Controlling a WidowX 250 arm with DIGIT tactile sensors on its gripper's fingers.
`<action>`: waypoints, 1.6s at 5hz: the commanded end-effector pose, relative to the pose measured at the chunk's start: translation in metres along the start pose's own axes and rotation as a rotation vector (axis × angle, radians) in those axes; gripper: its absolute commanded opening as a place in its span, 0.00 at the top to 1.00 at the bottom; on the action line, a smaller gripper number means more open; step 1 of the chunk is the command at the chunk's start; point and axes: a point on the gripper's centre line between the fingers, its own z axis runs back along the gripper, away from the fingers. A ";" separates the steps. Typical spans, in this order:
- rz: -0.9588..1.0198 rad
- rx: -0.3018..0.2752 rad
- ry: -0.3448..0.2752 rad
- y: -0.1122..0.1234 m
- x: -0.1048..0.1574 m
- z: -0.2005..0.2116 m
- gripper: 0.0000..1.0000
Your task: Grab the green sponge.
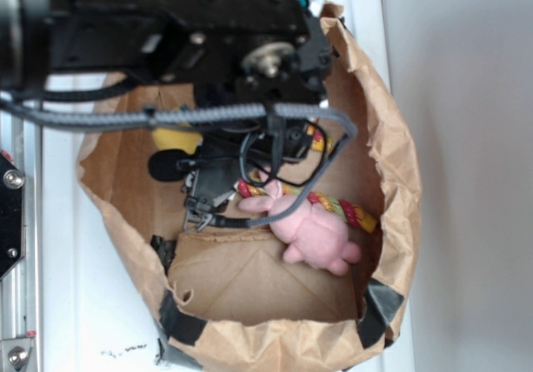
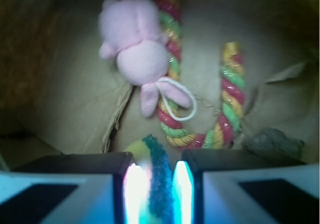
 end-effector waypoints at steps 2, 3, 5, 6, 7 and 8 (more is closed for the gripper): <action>0.211 0.083 -0.151 -0.004 0.014 0.040 1.00; 0.193 0.104 -0.124 -0.009 0.015 0.038 1.00; 0.160 0.113 -0.117 -0.022 0.019 0.047 1.00; 0.154 0.106 -0.116 -0.023 0.020 0.047 1.00; 0.155 0.106 -0.114 -0.023 0.021 0.047 1.00; 0.155 0.105 -0.108 -0.022 0.022 0.044 1.00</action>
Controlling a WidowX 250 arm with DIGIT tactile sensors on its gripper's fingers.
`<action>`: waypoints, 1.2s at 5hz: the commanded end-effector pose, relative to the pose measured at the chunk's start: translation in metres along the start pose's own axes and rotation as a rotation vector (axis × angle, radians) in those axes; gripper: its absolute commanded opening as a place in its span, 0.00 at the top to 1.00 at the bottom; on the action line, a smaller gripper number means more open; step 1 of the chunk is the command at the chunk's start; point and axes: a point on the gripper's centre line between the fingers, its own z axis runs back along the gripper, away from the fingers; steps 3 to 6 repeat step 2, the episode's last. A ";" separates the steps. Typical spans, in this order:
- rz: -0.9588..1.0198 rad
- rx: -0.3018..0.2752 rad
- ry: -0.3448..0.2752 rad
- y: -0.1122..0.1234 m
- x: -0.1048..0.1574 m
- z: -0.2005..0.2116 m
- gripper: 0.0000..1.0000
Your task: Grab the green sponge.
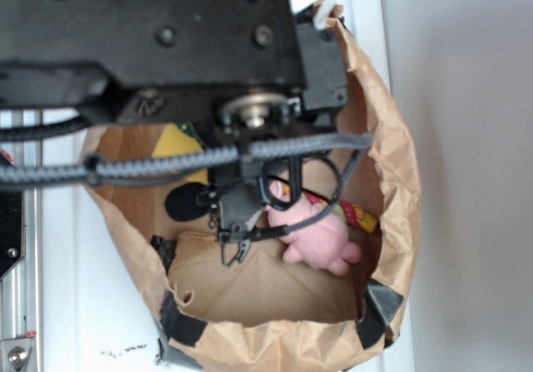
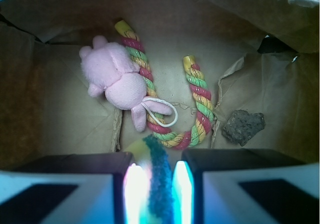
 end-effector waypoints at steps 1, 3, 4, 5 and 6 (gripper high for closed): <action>-0.029 0.018 -0.089 -0.002 0.009 0.020 1.00; -0.049 0.024 -0.076 -0.002 0.010 0.017 1.00; -0.049 0.024 -0.076 -0.002 0.010 0.017 1.00; -0.049 0.024 -0.076 -0.002 0.010 0.017 1.00; -0.049 0.024 -0.076 -0.002 0.010 0.017 1.00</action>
